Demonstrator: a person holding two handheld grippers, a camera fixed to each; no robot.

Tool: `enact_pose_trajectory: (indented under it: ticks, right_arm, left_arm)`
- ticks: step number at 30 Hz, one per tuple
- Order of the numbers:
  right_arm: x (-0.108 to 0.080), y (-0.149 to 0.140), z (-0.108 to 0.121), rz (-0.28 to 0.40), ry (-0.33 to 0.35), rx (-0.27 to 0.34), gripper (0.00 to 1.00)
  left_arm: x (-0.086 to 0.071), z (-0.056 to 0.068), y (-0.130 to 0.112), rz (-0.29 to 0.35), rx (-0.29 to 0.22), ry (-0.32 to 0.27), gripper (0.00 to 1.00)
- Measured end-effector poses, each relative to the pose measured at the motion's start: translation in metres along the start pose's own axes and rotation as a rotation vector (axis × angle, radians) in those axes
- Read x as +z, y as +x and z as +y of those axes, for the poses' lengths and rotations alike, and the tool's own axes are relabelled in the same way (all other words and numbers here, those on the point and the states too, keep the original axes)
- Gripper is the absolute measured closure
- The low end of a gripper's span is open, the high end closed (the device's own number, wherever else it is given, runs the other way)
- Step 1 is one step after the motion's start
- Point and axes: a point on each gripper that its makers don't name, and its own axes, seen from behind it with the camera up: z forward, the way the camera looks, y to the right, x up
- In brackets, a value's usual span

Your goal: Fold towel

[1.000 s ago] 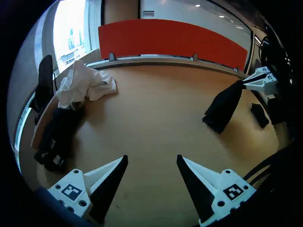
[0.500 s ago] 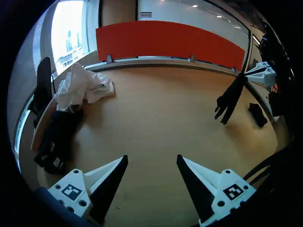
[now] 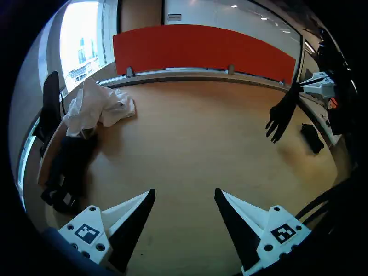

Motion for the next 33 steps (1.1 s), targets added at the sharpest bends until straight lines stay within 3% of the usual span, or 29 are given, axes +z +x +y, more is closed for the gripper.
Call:
enact_pose_trajectory:
  ticks: [11,33]
  right_arm:
    - [-0.015,-0.018,0.038,-0.026,-0.037,-0.005,0.96]
    - [-0.05,-0.06,0.113,-0.05,-0.118,0.066,0.96]
  left_arm:
    - [0.005,0.005,0.004,-0.006,0.017,0.0,0.04]
    - [0.013,0.015,0.008,-0.021,0.038,0.004,0.04]
